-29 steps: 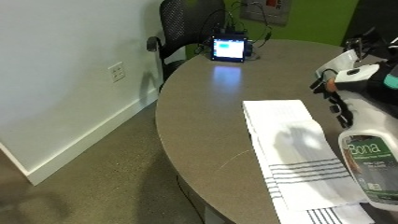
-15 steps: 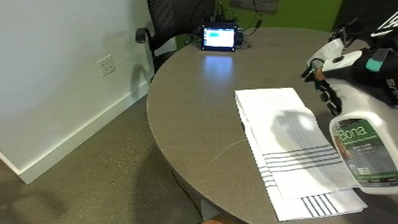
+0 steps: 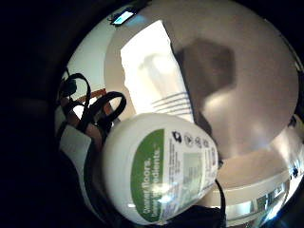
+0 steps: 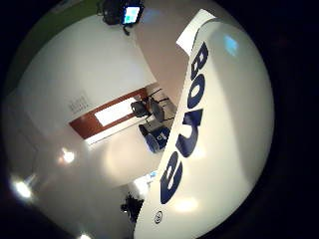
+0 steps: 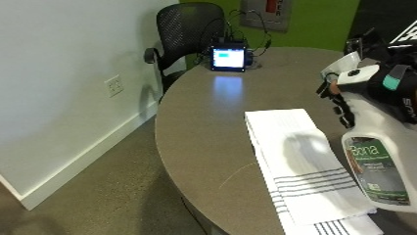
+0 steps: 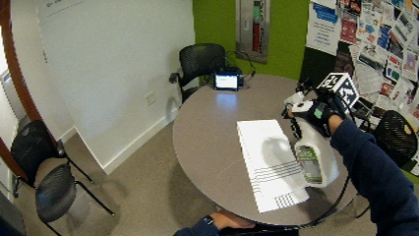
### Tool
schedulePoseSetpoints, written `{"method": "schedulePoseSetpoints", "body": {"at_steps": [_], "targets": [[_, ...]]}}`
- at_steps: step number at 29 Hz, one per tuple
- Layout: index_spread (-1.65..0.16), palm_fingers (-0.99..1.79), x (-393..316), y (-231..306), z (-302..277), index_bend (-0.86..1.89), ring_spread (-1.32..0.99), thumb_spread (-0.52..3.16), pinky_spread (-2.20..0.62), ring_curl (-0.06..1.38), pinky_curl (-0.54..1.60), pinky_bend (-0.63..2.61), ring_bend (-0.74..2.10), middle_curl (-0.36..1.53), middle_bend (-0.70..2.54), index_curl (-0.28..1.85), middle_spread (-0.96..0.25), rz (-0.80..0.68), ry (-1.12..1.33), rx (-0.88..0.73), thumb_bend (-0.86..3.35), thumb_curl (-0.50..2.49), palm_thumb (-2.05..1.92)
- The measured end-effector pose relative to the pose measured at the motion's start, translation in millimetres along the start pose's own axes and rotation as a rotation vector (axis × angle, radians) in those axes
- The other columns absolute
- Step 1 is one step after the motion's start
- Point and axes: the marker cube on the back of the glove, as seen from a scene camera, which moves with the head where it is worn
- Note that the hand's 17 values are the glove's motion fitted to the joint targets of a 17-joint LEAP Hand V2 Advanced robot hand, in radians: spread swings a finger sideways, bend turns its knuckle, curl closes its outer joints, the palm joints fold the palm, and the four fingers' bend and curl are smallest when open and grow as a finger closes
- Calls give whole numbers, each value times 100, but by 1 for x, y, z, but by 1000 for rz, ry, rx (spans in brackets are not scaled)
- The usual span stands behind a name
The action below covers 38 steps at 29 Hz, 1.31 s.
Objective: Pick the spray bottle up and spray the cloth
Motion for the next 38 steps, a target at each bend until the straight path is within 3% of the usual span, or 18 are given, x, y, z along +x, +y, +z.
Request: {"method": "schedulePoseSetpoints", "body": {"at_steps": [8, 17, 26, 33, 38], "targets": [[-26, 133, -1, 6, -6, 15, -21, 84, -30, 46, 40, 51, 80, 54, 73, 55, -16, -58, -53, 12, -2, 67, 98], [-27, 131, -5, 29, -35, 16, -18, 78, -29, 46, 40, 52, 80, 54, 71, 55, -15, -219, -172, 146, -2, 68, 101], [-28, 126, 9, 19, -54, 18, -15, 70, -28, 46, 40, 50, 75, 53, 66, 56, -13, -430, -280, 249, -3, 70, 102], [-28, 126, 2, 19, -35, 18, -17, 67, -28, 45, 39, 46, 72, 53, 64, 57, -13, -530, -363, 274, -2, 70, 103], [-28, 126, -24, 18, 3, 17, -18, 64, -29, 45, 39, 45, 70, 53, 62, 57, -13, -559, -356, 198, -2, 71, 104]]}}
